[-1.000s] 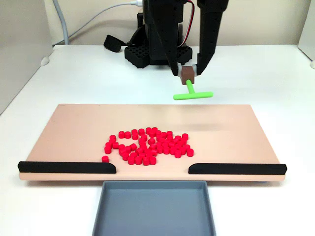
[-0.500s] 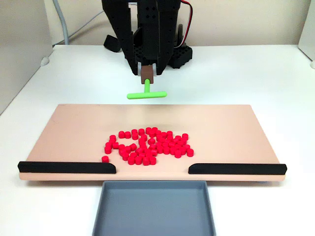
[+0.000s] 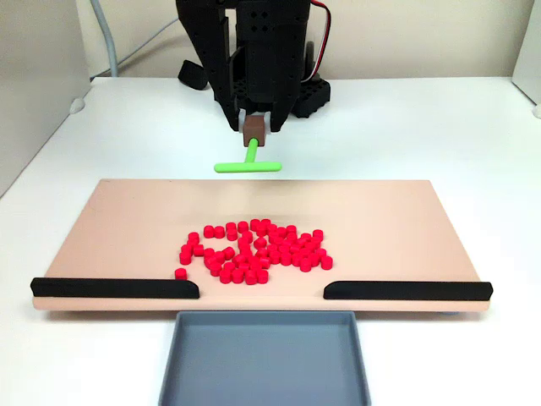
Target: Grasp a green tool by the dark brown handle.
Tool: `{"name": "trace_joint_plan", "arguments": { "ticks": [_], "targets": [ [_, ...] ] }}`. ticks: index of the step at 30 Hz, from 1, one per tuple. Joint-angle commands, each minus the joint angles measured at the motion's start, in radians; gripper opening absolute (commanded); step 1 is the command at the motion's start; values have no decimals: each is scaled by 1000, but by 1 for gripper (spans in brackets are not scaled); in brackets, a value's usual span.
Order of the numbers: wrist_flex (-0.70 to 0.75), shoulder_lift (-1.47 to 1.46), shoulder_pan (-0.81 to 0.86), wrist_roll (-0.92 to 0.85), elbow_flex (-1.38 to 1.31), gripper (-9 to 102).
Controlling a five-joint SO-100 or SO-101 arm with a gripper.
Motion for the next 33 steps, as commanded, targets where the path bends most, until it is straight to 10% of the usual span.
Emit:
{"name": "trace_joint_plan", "arguments": {
  "ticks": [1,33],
  "targets": [
    [8,26,-15,-26,-14,0],
    [40,43,-51,-21,-14,0]
  ]
}}
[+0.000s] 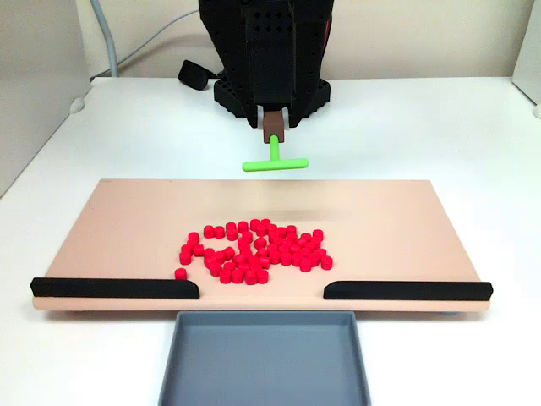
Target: Grasp a green tool by the dark brown handle.
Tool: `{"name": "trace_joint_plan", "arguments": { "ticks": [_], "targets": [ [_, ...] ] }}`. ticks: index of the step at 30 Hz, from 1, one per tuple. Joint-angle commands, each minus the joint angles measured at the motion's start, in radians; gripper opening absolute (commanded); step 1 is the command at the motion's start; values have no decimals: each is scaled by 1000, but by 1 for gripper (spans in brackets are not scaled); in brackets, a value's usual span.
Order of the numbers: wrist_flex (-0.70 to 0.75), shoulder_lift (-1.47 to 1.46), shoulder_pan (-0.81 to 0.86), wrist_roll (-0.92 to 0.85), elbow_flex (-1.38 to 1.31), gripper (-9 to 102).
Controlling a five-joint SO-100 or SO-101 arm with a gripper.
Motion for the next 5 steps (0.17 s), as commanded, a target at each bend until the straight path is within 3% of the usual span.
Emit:
{"name": "trace_joint_plan", "arguments": {
  "ticks": [1,5],
  "targets": [
    [3,43,3,-2,-14,0],
    [3,43,5,-6,-14,0]
  ]
}}
